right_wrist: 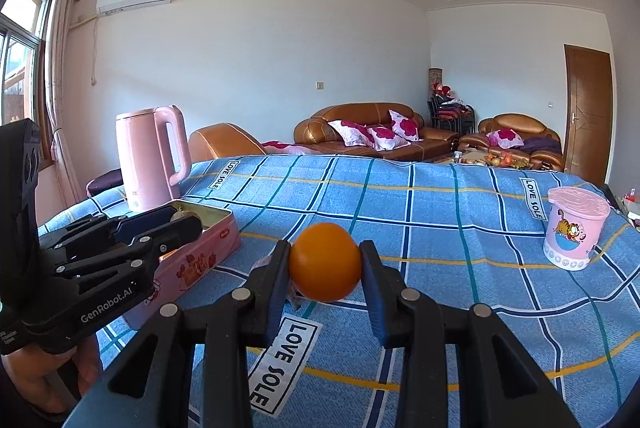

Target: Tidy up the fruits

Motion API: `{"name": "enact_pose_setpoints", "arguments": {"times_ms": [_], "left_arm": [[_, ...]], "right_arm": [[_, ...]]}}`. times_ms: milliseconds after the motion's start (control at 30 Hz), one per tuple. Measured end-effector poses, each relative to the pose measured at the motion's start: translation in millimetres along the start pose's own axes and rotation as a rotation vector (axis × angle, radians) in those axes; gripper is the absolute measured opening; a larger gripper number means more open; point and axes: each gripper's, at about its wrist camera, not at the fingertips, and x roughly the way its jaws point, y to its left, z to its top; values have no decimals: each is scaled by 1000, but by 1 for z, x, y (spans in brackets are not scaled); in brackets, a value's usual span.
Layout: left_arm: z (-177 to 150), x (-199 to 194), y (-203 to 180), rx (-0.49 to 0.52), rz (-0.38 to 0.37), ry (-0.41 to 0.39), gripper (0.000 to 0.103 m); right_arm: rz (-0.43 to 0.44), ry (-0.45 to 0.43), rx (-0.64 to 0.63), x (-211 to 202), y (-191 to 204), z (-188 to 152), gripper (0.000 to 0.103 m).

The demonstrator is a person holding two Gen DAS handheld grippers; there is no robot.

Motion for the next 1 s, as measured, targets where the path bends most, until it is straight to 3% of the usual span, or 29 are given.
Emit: {"name": "enact_pose_setpoints", "arguments": {"times_ms": [433,1000], "left_arm": [[0,-7,13,-23,12,0,31],[1,-7,88,-104,148,61,31]], "right_arm": [[19,46,-30,14,11,4,37],[172,88,-97,47,76,33,37]]}}
